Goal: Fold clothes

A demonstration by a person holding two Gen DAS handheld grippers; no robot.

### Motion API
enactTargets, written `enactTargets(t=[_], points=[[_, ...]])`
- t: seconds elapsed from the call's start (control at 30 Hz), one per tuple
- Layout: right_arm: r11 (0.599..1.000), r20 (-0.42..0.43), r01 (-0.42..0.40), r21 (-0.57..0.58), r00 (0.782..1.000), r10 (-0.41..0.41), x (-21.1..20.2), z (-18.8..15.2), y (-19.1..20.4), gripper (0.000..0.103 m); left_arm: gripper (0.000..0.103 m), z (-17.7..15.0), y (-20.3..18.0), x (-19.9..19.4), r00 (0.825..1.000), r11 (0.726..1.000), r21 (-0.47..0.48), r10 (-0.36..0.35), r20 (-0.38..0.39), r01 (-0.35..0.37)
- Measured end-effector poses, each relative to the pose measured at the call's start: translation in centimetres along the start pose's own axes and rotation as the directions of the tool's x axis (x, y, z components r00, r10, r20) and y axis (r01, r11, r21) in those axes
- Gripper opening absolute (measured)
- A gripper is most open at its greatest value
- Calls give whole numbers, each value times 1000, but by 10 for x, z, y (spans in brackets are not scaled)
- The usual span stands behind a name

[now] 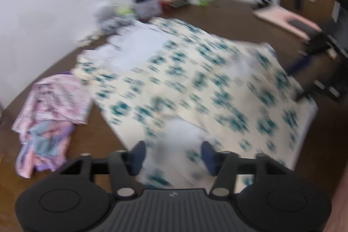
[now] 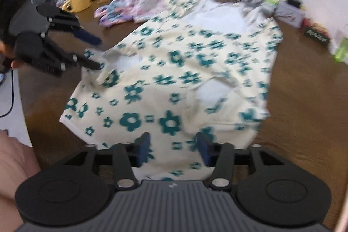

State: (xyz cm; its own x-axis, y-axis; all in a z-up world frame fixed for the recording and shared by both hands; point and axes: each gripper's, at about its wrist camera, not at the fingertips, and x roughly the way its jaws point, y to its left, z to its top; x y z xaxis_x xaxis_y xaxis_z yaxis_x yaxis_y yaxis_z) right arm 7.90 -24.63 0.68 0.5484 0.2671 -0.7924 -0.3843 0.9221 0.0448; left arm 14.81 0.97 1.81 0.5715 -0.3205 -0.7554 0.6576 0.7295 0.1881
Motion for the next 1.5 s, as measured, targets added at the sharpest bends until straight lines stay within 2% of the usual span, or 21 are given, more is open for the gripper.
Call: enactTargets(t=[0.07, 0.1, 0.17, 0.23, 0.3, 0.37, 0.47, 0.63, 0.77, 0.8, 0.83, 0.9, 0.93, 0.97, 1.0, 1.13, 1.3, 1.4, 1.5], points=[[999, -12, 42, 11, 999, -41, -9, -5, -6, 68, 70, 14, 23, 4, 999, 998, -59, 31, 13, -30], [998, -28, 53, 30, 998, -52, -10, -7, -10, 68, 70, 22, 36, 8, 999, 995, -97, 40, 11, -38], [995, -57, 49, 92, 997, -44, -9, -10, -19, 68, 70, 39, 67, 24, 999, 985, -168, 51, 7, -49], [988, -75, 40, 151, 997, -29, -7, -13, -25, 67, 69, 58, 86, 45, 997, 977, -197, 81, -7, -81], [983, -77, 30, 182, 997, -17, -5, -15, -25, 66, 62, 77, 102, 67, 994, 969, -219, 108, -25, -111], [979, -86, 20, 205, 996, -3, -1, -14, -22, 64, 59, 92, 120, 90, 992, 960, -252, 114, -50, -122], [974, -118, 18, 225, 993, 9, 6, -10, -21, 60, 49, 111, 146, 126, 990, 946, -300, 101, -94, -125], [964, -179, 21, 264, 984, 27, 18, -3, -22, 52, 43, 124, 179, 169, 987, 925, -362, 63, -151, -114], [964, -202, 39, 262, 979, 15, 24, 4, -20, 51, 23, 126, 188, 183, 987, 930, -358, 23, -156, -78], [965, -210, 47, 258, 978, 8, 25, 7, -19, 48, 17, 127, 190, 185, 988, 933, -354, 13, -156, -69], [966, -218, 55, 252, 976, 1, 27, 9, -19, 46, 14, 127, 189, 186, 988, 938, -341, 6, -154, -59], [971, -238, 71, 229, 971, -15, 29, 12, -16, 31, 5, 128, 185, 187, 989, 948, -312, 9, -150, -56], [974, -246, 71, 217, 969, -16, 30, 14, -15, 25, 5, 128, 182, 186, 989, 951, -304, 16, -145, -60], [976, -252, 69, 206, 968, -16, 30, 15, -13, 14, 4, 128, 180, 185, 990, 953, -295, 23, -141, -64], [979, -253, 61, 194, 967, -10, 30, 15, -11, 7, 3, 128, 178, 183, 990, 955, -289, 33, -136, -71], [984, -259, 44, 175, 966, 3, 27, 14, -12, 6, 2, 126, 166, 166, 990, 961, -252, 84, -115, -111], [978, -266, 68, 199, 964, -13, 16, 3, -34, 6, 2, 115, 138, 130, 986, 972, -173, 144, -90, -157], [977, -270, 84, 197, 963, -29, 7, -8, -53, 6, 2, 93, 118, 96, 982, 974, -133, 172, -78, -181], [978, -275, 98, 185, 960, -45, 0, -17, -72, 6, 2, 55, 103, 61, 977, 969, -134, 200, -77, -209]])
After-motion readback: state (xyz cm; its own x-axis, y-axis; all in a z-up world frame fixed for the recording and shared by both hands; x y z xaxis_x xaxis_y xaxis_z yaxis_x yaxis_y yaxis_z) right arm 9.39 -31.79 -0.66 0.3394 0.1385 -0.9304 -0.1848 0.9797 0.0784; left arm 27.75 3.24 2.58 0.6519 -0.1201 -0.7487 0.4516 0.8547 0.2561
